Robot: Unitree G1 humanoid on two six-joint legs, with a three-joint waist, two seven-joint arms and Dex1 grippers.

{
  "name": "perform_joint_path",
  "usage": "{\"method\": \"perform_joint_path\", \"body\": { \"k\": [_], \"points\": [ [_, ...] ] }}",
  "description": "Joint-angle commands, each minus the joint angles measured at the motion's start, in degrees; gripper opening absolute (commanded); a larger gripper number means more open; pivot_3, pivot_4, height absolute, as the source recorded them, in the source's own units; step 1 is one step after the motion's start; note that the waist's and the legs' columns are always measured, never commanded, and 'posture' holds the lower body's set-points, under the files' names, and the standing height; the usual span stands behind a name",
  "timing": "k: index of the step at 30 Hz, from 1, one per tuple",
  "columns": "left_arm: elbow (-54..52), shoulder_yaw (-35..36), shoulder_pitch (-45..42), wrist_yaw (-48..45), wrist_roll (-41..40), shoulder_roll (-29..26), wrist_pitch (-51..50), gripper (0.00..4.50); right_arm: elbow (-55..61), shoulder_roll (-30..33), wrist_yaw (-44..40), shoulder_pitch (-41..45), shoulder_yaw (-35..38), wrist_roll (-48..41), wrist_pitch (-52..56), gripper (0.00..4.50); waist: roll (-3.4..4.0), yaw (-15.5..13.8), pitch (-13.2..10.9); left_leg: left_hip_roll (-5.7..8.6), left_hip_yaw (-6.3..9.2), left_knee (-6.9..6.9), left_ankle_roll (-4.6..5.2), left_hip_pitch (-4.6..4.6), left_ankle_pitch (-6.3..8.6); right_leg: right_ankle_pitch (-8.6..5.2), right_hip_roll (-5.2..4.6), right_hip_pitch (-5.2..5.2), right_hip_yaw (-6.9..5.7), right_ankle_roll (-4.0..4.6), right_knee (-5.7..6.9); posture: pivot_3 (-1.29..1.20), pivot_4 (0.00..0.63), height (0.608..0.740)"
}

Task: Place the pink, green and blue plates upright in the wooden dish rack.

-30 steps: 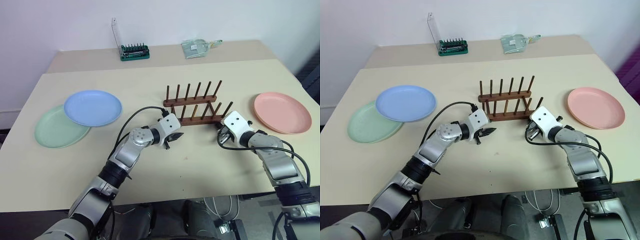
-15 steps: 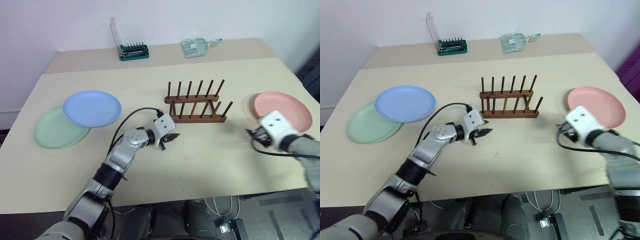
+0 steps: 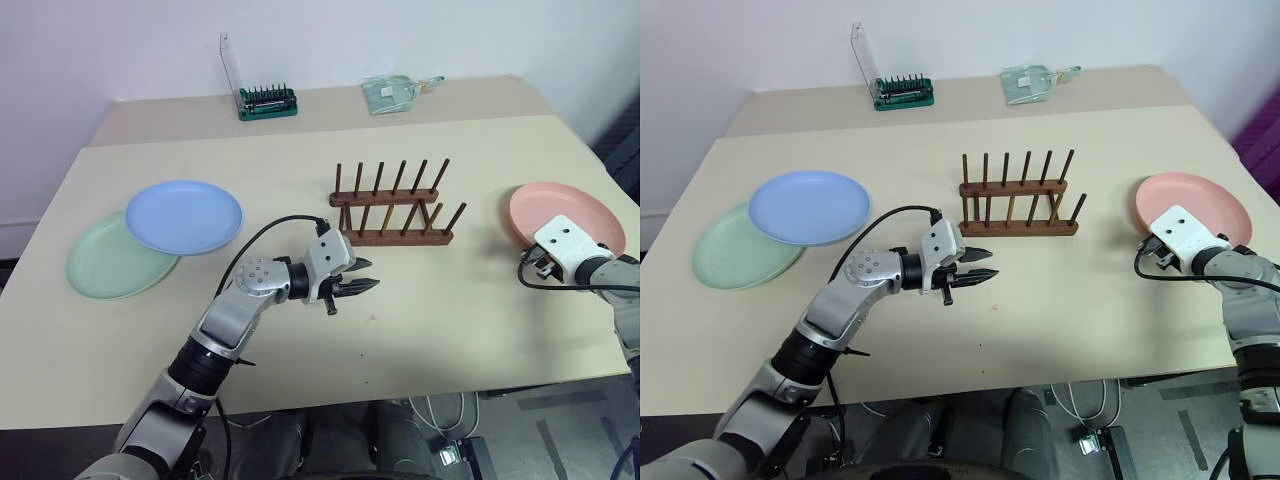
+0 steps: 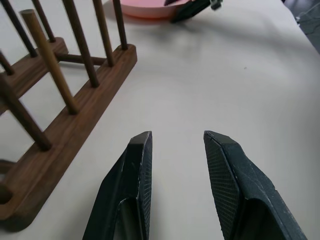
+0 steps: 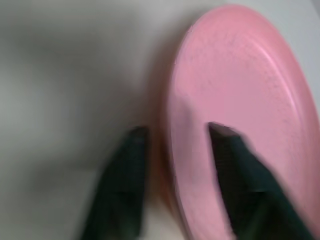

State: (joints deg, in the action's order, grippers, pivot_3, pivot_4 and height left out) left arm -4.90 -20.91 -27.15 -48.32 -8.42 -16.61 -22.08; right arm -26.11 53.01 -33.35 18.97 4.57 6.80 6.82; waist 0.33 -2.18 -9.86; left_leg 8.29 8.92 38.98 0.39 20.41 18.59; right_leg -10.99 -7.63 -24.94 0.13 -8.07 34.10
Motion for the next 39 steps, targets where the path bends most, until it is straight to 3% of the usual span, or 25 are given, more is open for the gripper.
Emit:
{"method": "perform_joint_path", "body": {
  "k": [1,7,10,14,16,19,23,30,39],
  "points": [
    [-2.8,0.8,1.0,0.7,0.0,-0.7,0.1,1.63,-0.5,0.6,0.6,1.1,0.5,0.5,-1.8,0.03,0.01,-0.1,0.0,0.00,0.03,0.00,0.00,0.01,0.00,0.00,0.00,0.00,0.00,0.00,0.00,0.00,0.150,0.738],
    [-5.4,2.8,2.6,2.1,-2.0,-1.3,-2.5,1.63,15.8,2.7,1.5,-3.0,5.9,-0.8,-4.5,0.03,0.09,0.0,0.0,0.00,0.01,-0.01,-0.01,0.09,0.00,0.00,0.01,-0.12,0.03,0.00,0.04,0.00,0.150,0.738],
    [-6.8,4.4,3.0,2.3,-4.1,-1.6,-4.7,1.63,31.1,-2.3,-0.8,3.7,15.2,-20.3,10.7,0.03,0.27,0.3,-0.1,-0.01,-0.16,-0.04,-0.01,0.11,0.00,0.00,0.03,-0.23,0.23,-0.01,0.06,0.00,0.150,0.738],
    [-7.2,4.7,3.3,2.2,-4.6,-2.2,-5.3,1.63,41.7,-7.0,0.8,12.8,24.5,-49.8,33.1,0.03,0.18,-0.1,-0.2,-0.16,-0.37,-0.07,0.02,0.07,0.01,0.01,0.17,-0.29,0.47,0.00,0.04,0.00,0.150,0.738],
    [-7.0,4.6,3.3,2.0,-4.7,-2.4,-5.2,1.63,41.2,-9.6,5.4,17.6,29.3,-67.3,41.4,0.03,-0.03,-0.3,-0.2,-0.17,-0.24,-0.07,0.06,0.08,0.04,0.02,0.20,-0.24,0.42,0.02,0.01,0.00,0.150,0.738],
    [-7.0,4.8,3.0,1.9,-5.3,-2.4,-5.1,1.63,38.1,-10.9,12.2,20.1,30.5,-78.0,48.5,0.03,-0.05,-0.4,-0.2,-0.09,-0.27,-0.04,0.21,0.13,0.13,0.05,0.10,-0.20,0.42,0.08,-0.09,0.00,0.150,0.738],
    [-7.3,5.4,2.9,2.5,-6.3,-2.1,-5.4,1.63,37.3,-13.0,20.3,19.7,29.3,-85.9,51.5,0.03,-0.04,-0.1,-0.2,-0.01,-0.51,-0.02,0.40,0.17,0.24,0.06,-0.02,-0.32,0.50,0.07,-0.09,0.00,0.150,0.738],
    [-8.0,5.0,3.5,2.9,-6.3,-2.2,-5.5,1.63,35.9,-14.2,26.0,18.1,27.2,-91.3,52.0,0.03,0.00,0.0,-0.2,-0.06,-0.75,-0.06,0.40,0.21,0.23,0.10,0.02,-0.50,0.66,-0.01,-0.02,0.00,0.150,0.738],
    [-8.0,4.6,3.2,2.6,-6.7,-2.3,-5.6,1.63,30.0,-13.7,24.1,15.8,24.8,-88.3,51.3,0.03,0.00,0.0,-0.2,-0.05,-0.82,0.01,0.41,0.20,0.24,0.14,0.04,-0.48,0.73,-0.08,-0.02,0.00,0.150,0.738]
  ]
}}
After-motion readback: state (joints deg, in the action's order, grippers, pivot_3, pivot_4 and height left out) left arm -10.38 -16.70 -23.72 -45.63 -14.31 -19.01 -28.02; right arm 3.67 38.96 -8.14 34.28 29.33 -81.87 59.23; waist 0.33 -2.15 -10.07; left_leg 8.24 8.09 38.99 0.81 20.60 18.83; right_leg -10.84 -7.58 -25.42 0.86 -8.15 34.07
